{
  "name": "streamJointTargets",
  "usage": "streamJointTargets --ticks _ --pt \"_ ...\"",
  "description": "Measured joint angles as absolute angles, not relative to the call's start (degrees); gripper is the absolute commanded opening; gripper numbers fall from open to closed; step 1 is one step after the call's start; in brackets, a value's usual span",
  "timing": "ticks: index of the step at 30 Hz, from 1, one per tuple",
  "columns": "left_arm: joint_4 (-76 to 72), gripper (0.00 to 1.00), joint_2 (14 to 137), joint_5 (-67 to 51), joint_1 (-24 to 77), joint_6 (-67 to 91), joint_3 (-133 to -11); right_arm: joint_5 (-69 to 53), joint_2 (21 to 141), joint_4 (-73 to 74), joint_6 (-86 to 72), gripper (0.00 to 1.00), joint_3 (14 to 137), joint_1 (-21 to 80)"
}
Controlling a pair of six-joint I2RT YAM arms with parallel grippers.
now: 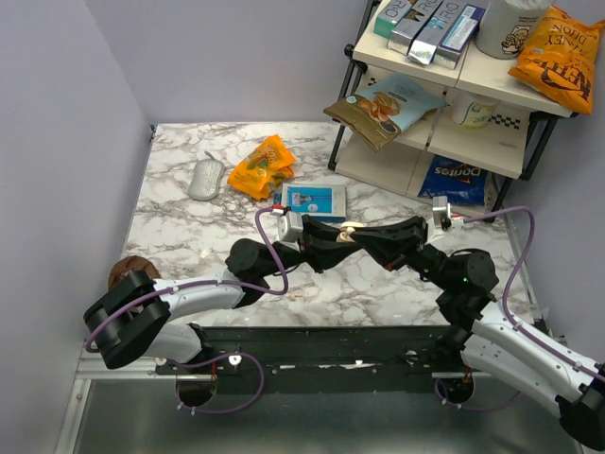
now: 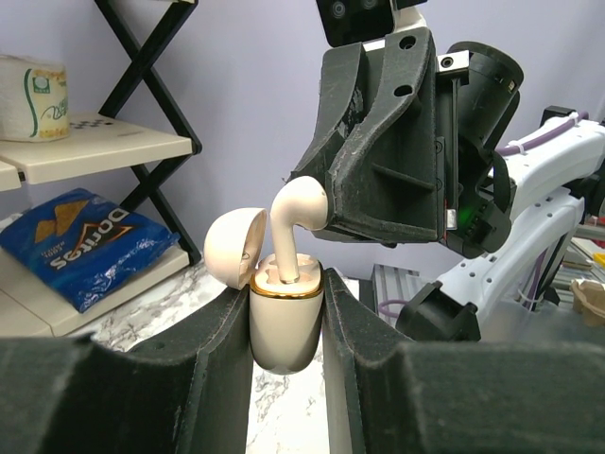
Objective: Insert the wireless bluetooth earbuds into the charging case
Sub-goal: Place the earbud in the charging case.
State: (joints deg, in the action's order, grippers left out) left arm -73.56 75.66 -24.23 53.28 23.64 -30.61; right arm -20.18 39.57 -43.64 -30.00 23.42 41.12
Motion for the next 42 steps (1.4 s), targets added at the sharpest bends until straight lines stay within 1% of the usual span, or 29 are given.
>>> streamJointTargets --ticks 15,16,19,24,28,30,31,35,37,38,42 --pt "-73.6 0.0 75.8 -24.2 53.4 23.7 -31.0 -18.9 40.0 -45.1 -30.7 0.01 22.9 41.1" --pt "-73.6 0.0 75.9 -24.2 53.4 23.7 -31.1 -18.9 40.1 -45.3 -30.7 0.05 22.9 41.1" --pt "-73.6 0.0 75.9 -24.2 53.4 23.7 -31.2 -18.9 39.8 -45.3 -30.5 0.11 22.8 41.1" --pt "-73.6 0.0 75.9 -24.1 53.4 23.6 -31.2 -19.0 38.8 -44.0 -29.9 0.16 22.6 41.1" --pt "-73.6 0.0 75.9 -24.1 53.4 23.6 -31.4 -19.3 38.4 -43.1 -29.3 0.22 22.6 41.1" --pt "-73.6 0.0 75.9 -24.0 53.4 23.6 -31.4 -19.4 38.3 -42.5 -28.9 0.28 22.6 41.1" --pt "-73.6 0.0 75.9 -24.0 53.4 23.6 -31.4 -19.5 38.2 -42.1 -28.8 0.32 22.7 41.1" --pt "-73.6 0.0 75.9 -23.8 53.4 23.6 -31.4 -19.6 38.2 -40.5 -28.2 0.4 23.2 41.1" --pt "-73.6 0.0 75.9 -23.9 53.5 23.6 -31.4 -19.6 38.2 -39.7 -27.9 0.42 23.6 41.1" --pt "-73.6 0.0 75.9 -23.9 53.5 23.6 -31.4 -19.6 38.2 -39.3 -27.8 0.45 23.8 41.1" --pt "-73.6 0.0 75.9 -23.8 53.4 23.6 -31.4 -19.4 38.1 -37.4 -27.5 0.5 24.8 41.1"
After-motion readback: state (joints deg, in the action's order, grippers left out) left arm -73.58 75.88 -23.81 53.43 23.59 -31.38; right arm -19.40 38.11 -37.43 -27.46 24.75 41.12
